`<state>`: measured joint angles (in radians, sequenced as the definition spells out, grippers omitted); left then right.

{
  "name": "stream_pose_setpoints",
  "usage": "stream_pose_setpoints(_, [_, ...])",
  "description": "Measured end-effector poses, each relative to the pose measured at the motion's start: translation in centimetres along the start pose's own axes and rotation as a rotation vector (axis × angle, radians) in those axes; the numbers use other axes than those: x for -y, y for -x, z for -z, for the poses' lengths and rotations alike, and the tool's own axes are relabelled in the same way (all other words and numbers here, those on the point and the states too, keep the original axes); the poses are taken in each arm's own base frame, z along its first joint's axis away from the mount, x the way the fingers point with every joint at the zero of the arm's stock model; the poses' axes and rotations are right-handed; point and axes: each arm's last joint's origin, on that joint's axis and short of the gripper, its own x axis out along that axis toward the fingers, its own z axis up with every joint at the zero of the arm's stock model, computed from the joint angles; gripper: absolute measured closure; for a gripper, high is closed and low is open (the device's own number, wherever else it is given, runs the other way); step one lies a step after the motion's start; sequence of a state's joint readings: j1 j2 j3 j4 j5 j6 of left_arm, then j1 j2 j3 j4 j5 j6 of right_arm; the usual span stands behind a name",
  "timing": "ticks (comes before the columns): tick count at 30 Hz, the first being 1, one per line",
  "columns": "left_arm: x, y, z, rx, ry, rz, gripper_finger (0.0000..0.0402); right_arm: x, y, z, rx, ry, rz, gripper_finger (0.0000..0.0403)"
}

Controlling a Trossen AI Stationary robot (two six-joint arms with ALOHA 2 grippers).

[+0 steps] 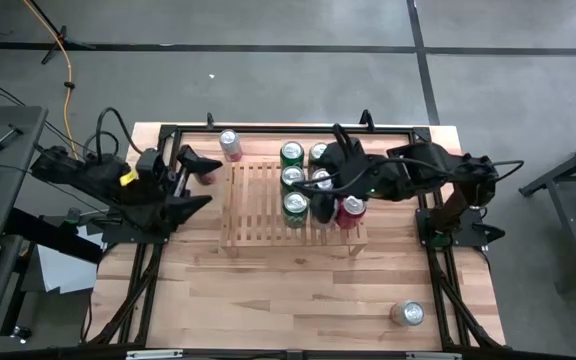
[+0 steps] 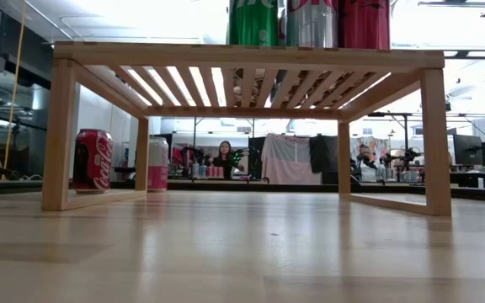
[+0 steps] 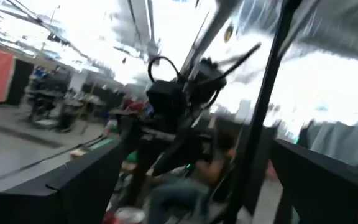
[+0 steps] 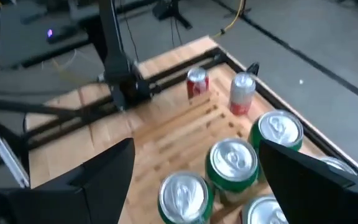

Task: Place canned beverage on shelf
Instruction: Stack the red soda can on top of the red soda can on the shelf

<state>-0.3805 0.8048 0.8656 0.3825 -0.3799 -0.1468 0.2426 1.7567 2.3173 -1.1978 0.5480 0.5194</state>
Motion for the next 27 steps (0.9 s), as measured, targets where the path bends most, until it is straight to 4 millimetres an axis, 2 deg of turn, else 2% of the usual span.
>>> stream_pose_setpoints(5, [0.2,-0.4,-0.8,-0.109,-0.145,-0.036,0.0009,0.4,0.2,0.8,-0.088,0.047,-0.001,0.0075])
stream_pose_setpoints(9, [0.0,-0.5,-1.1,-0.096,-0.196,-0.050,0.0009,0.9,0.3,1.7,-0.183,0.111,0.023,0.0075])
stream_pose_setpoints(12, [-0.5,-0.6,-1.3,-0.082,-0.195,-0.125,0.0009,1.4,0.9,2.3,-0.262,0.187,0.035,0.0075])
stream_pose_setpoints(15, [-1.2,-0.7,-1.4,-0.069,-0.188,-0.206,0.0009,2.1,2.2,2.8,-0.314,0.280,0.044,0.0075])
stream_pose_setpoints(18, [-1.7,-0.8,-1.5,-0.046,-0.154,-0.282,0.0009,2.8,4.1,2.7,-0.296,0.358,-0.034,0.0075])
stream_pose_setpoints(23, [-2.4,-0.8,-1.7,-0.009,-0.103,-0.409,0.0009,6.7,8.9,3.2,-0.234,0.378,-0.068,0.0075])
stream_pose_setpoints(27, [-2.5,-1.0,-1.3,-0.008,-0.095,-0.462,0.0009,11.1,12.1,5.2,-0.151,0.281,0.039,0.0075])
